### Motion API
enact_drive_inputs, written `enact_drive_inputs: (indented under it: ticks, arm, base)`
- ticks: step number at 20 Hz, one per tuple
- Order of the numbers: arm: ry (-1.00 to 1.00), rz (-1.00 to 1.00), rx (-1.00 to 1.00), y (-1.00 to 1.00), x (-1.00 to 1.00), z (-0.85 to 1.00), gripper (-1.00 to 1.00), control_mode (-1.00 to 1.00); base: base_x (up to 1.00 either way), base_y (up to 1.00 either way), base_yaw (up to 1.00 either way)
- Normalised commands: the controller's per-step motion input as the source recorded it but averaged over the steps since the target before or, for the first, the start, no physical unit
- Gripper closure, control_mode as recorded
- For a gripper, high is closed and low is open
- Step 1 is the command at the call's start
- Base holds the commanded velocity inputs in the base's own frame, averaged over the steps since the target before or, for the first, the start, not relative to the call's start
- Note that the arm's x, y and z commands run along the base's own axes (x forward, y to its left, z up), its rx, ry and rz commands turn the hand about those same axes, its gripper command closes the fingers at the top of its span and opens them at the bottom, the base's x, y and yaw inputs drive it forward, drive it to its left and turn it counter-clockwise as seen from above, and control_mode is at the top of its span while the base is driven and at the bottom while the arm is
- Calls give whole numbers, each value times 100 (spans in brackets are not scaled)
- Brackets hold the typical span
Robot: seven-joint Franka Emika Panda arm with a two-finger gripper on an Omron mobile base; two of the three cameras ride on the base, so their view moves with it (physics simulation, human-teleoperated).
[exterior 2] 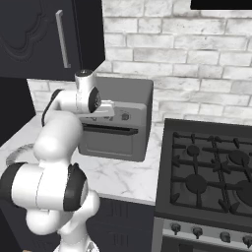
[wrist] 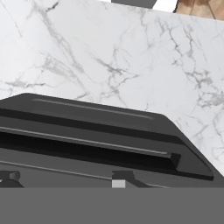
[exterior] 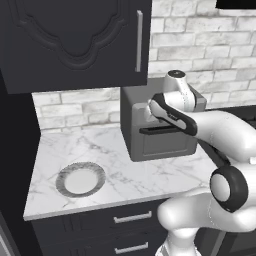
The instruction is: Pull the toaster oven rack outwards. Pick up the baguette from the plate and place it on the toaster oven rack. Close the toaster oven door fully and set the temperature to the lowest setting.
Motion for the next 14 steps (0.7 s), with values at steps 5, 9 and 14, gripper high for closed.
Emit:
enact_drive_inputs:
  ticks: [5,9,14]
  arm:
    - [-70,15,-97,14,-24,-23,100,-100]
    - [-100,10,-72,-1,-94,-24,100,-100]
    - [-100,17,-68,-10,-100,-4,100,-100]
  base:
    - [0,0,0]
    - [0,0,0]
    - [0,0,0]
